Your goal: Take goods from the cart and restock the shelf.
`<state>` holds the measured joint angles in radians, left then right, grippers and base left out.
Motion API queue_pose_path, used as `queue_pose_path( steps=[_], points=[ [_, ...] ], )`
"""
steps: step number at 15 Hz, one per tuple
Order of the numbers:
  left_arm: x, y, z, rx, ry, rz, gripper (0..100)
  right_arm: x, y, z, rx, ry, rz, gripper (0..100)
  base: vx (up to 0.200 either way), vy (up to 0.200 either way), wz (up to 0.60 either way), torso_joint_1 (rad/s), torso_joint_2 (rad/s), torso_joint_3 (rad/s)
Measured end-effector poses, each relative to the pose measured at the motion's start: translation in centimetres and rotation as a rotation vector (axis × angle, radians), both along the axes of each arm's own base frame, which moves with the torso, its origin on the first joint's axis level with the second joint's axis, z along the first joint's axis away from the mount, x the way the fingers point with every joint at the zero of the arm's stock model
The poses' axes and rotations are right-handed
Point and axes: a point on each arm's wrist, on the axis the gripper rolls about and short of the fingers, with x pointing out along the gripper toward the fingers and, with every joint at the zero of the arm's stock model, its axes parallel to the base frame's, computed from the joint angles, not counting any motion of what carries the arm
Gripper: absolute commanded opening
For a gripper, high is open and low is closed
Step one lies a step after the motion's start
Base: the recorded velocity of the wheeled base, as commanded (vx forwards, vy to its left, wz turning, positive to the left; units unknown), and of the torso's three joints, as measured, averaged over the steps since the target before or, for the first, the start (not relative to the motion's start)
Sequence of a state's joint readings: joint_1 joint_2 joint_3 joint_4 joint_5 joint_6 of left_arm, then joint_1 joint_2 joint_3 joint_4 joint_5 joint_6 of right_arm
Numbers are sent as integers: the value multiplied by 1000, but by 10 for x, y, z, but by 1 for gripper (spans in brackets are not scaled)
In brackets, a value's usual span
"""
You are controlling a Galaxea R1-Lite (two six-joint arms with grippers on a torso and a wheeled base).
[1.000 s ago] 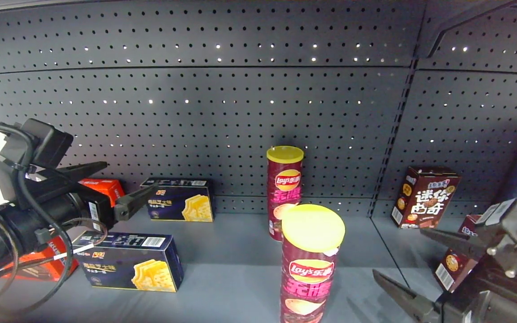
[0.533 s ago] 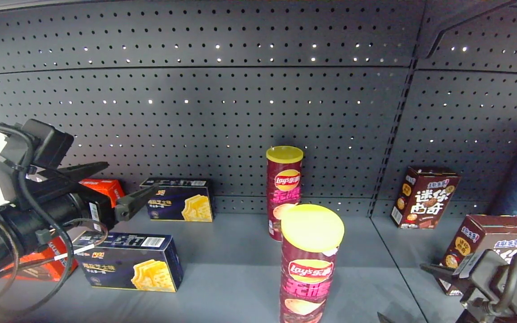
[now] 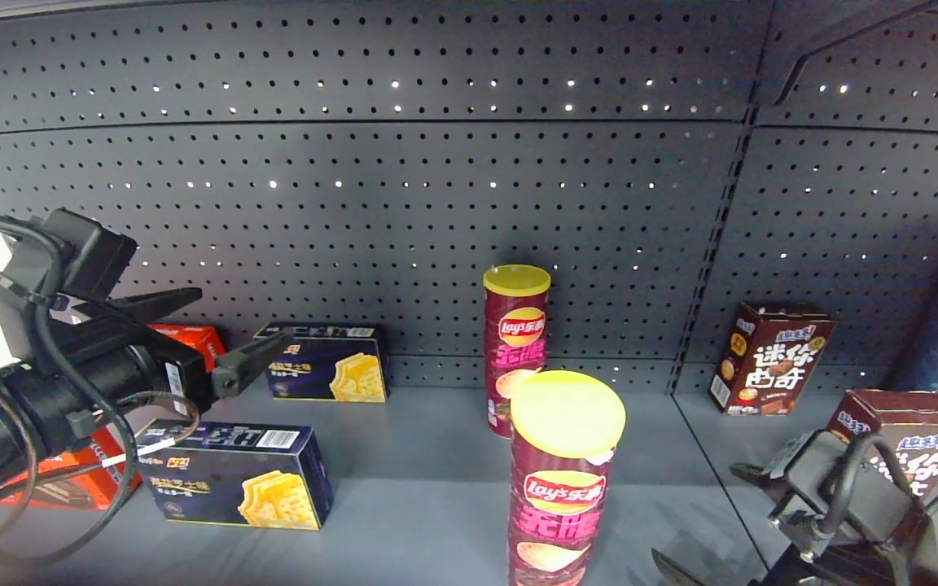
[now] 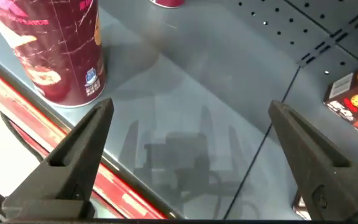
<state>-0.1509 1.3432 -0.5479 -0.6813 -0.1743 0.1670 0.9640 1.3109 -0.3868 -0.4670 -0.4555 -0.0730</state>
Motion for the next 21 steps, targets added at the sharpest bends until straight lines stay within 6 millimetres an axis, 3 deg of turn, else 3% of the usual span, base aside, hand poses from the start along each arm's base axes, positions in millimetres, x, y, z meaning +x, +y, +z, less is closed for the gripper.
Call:
queue_pose_path(
  steps=[10, 21],
  points=[
    [1, -1, 0, 0, 2, -8, 100, 11, 27, -7, -50, 27, 29, 100, 0, 0, 0, 0, 0, 0],
    [1, -1, -1, -1, 5, -8, 100, 25, 35, -12, -83, 36, -28, 100, 0, 0, 0, 0, 0, 0]
  ],
)
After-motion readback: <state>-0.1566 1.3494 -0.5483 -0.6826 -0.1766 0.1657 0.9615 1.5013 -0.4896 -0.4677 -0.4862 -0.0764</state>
